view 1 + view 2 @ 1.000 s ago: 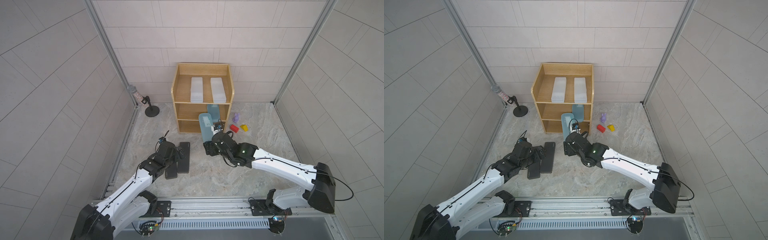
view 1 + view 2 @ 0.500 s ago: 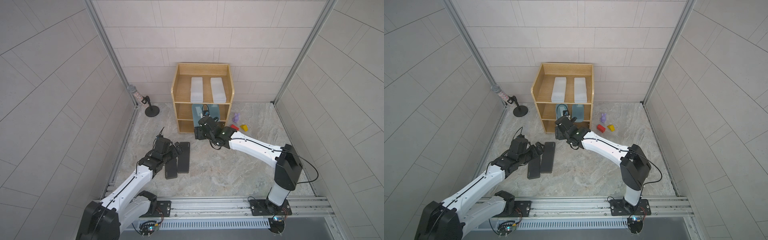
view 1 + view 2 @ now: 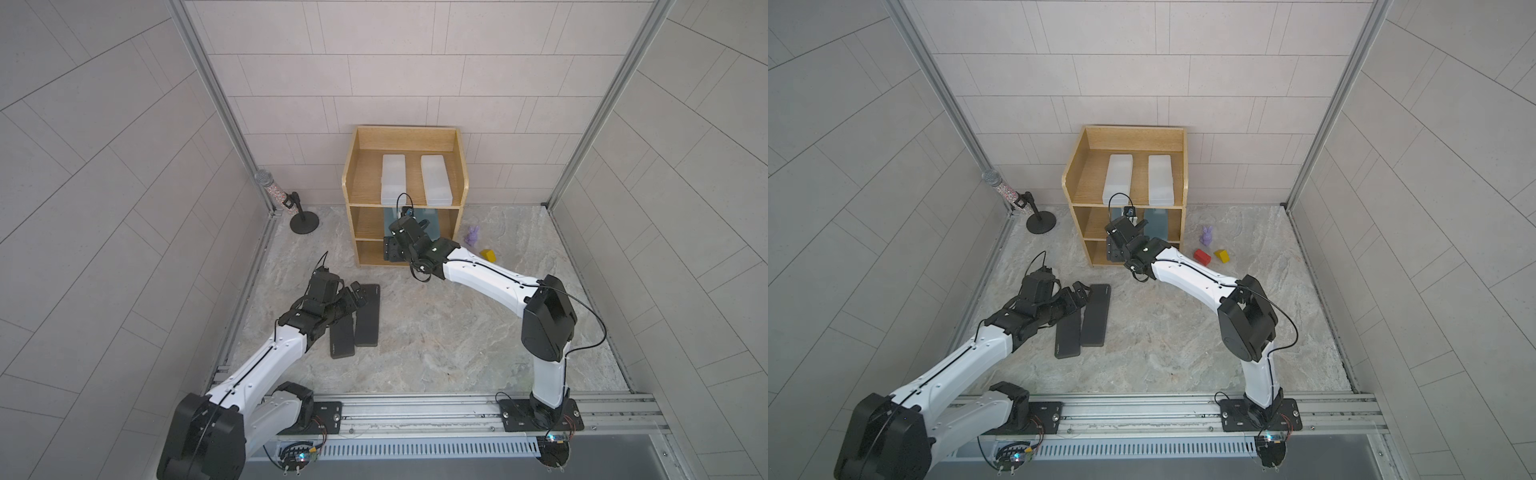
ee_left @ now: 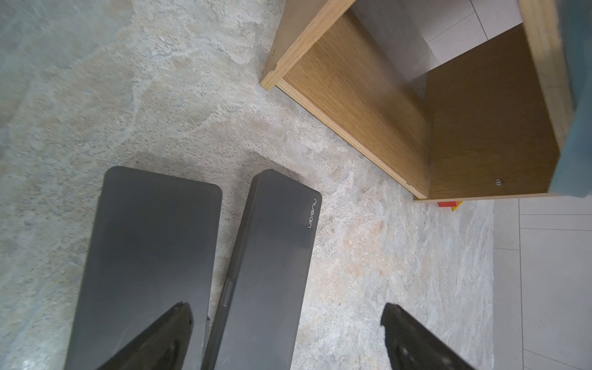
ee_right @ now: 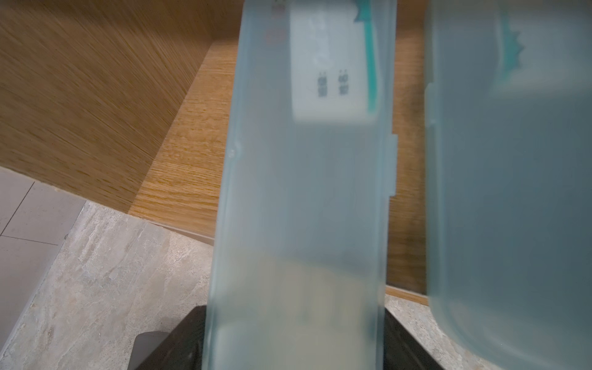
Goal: Place the pencil cases on the shelf according to color
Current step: Place the pencil case on the shelf.
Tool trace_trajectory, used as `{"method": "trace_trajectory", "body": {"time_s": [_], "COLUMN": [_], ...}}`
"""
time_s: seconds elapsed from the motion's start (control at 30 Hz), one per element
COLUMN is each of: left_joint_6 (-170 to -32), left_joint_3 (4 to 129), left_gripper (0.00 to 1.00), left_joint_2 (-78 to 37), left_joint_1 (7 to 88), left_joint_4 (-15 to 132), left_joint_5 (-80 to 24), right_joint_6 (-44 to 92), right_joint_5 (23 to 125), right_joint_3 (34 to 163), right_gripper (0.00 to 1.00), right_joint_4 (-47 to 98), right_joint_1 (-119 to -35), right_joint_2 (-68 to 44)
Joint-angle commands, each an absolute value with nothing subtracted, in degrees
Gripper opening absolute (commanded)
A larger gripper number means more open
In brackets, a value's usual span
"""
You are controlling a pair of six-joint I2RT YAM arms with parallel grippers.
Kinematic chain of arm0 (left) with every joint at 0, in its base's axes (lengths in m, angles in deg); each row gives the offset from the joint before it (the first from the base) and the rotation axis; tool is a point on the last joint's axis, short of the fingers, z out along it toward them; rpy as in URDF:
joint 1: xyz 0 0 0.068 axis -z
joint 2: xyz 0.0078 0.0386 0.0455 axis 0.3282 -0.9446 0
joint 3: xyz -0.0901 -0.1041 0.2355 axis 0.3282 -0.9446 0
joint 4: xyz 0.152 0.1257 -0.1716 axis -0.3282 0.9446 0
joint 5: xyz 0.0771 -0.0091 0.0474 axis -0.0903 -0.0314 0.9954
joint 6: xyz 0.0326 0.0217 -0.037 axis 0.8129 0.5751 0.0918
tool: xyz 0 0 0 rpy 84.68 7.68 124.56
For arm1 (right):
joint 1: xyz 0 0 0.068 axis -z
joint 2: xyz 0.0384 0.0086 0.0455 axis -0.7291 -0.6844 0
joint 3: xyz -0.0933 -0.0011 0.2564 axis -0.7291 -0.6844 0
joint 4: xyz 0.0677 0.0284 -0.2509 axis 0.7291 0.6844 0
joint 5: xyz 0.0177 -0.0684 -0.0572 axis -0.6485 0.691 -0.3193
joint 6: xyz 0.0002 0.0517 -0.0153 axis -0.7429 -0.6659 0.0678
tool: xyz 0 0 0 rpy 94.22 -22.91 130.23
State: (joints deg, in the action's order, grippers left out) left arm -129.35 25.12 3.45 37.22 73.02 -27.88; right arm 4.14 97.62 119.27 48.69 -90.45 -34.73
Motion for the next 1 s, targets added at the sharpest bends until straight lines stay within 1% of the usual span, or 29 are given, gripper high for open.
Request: {"method": "trace_trajectory", "body": {"time_s": [0.0,0.07,0.23,0.43,0.67,0.8,0.9,0.97], "left_joint_6": [-128.44,-128.30,-128.28,-127.43,-128.34,-128.30,-128.59,-129.26], "left_joint_3": [26.99,26.97,27.34,28.05,27.68,27.16,25.89,25.55], "left_gripper": [1.00,1.00,1.00,1.00,1.00,1.00,1.00,1.00], "left_joint_2": [3.99,4.33,4.42,4.73,6.78,7.13,6.66,6.29], "left_joint_1": [36.74,36.66,36.43,36.23,36.21,36.24,36.22,36.24], "left_joint_4": [72.15,72.24,72.76,74.47,76.07,76.12,75.58,74.89], "left_joint_5": [-29.14,-29.50,-29.81,-29.32,-26.92,-27.46,-28.14,-28.82], "right_joint_6": [4.10,4.28,5.14,5.71,5.49,4.83,3.66,2.90], "right_joint_5": [98.60,98.90,99.41,98.76,98.06,98.15,98.85,98.02], "right_joint_3": [120.98,121.05,120.89,118.56,113.36,108.17,103.20,100.01], "right_gripper": [0.77,0.84,0.94,0.98,0.98,0.97,0.91,0.82], "right_joint_4": [50.26,50.62,52.13,52.48,52.22,50.39,48.31,47.29], "right_joint_1": [-90.19,-90.23,-90.23,-90.32,-91.52,-92.71,-93.30,-93.40], "right_joint_2": [-35.03,-34.60,-32.98,-29.51,-25.14,-21.68,-18.54,-16.66]}}
